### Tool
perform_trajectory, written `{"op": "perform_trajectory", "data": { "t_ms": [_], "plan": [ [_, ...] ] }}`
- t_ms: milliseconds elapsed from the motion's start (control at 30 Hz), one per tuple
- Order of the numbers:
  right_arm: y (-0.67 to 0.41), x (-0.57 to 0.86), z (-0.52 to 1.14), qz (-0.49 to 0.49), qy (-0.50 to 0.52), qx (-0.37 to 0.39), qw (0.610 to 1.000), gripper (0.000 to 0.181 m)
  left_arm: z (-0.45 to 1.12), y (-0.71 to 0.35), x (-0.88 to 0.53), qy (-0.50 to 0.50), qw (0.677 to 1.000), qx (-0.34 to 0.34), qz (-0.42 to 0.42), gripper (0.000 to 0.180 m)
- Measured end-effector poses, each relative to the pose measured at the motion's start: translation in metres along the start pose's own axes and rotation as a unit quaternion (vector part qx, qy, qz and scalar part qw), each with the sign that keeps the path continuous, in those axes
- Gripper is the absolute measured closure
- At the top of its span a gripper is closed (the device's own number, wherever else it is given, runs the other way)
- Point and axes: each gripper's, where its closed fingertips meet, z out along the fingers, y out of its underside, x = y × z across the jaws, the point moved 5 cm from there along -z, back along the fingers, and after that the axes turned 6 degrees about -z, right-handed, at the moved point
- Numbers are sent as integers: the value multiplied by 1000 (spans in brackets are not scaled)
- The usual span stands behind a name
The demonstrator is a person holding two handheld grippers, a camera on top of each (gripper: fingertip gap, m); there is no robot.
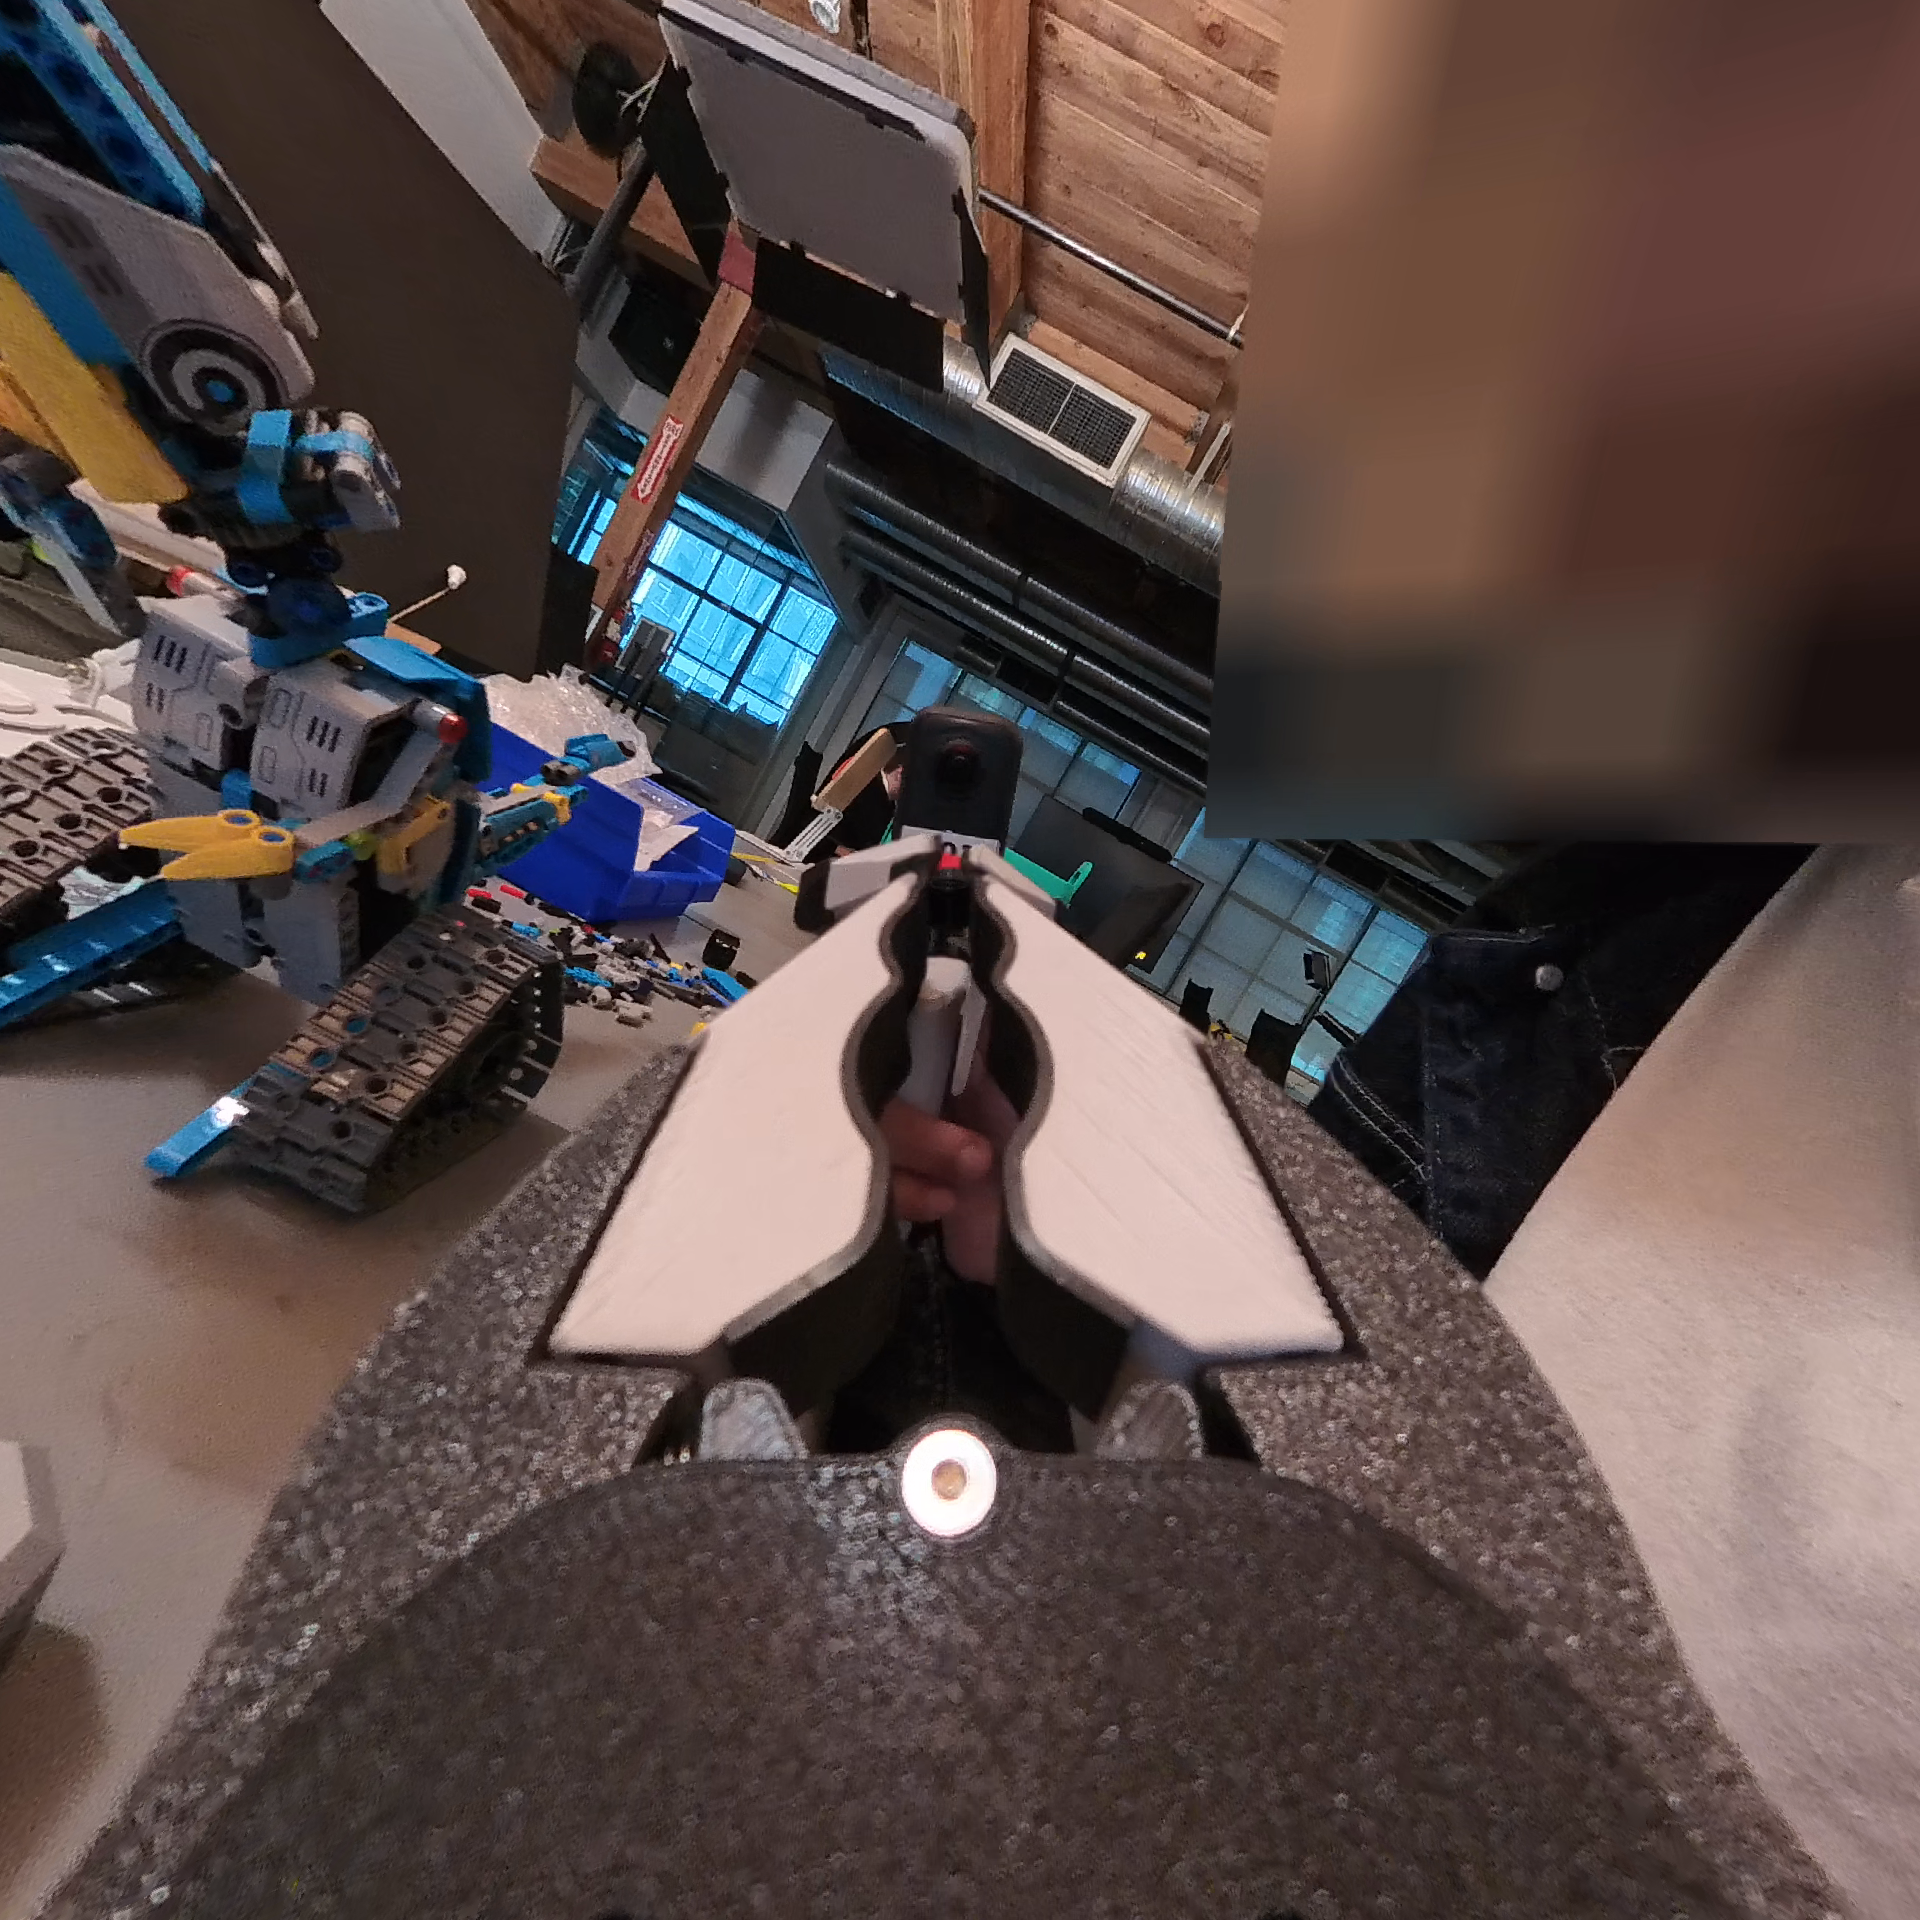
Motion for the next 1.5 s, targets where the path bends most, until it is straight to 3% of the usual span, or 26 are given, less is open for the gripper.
{"op": "perform_trajectory", "data": {
  "t_ms": [167,567,733,1000,1067,1100,1133,1300,1500],
  "plan": [
    [0,0,0,-1,-3,-4,1000,179,0,0,-1,6,1000,-3,-18,175],
    [-3,-9,-2,-117,15,-60,991,179,2,5,-4,75,976,-28,-205,175],
    [1,-7,-4,-104,9,-80,991,179,2,5,-7,52,977,-69,-193,175],
    [4,1,-1,-114,43,-76,990,179,2,3,-14,22,983,-53,-176,175],
    [1,4,0,-158,98,-72,980,169,2,-4,-17,-7,987,-27,-158,176],
    [-2,6,1,-198,139,-74,968,148,1,-7,-20,-25,988,-9,-154,175],
    [-3,6,3,-238,172,-84,952,141,0,-10,-22,-35,987,8,-158,175],
    [9,-2,17,-353,236,-148,893,142,2,-9,-25,-35,976,29,-213,175],
    [11,-3,16,-341,230,-152,899,140,3,-6,-24,-35,974,29,-224,175]
  ]
}}
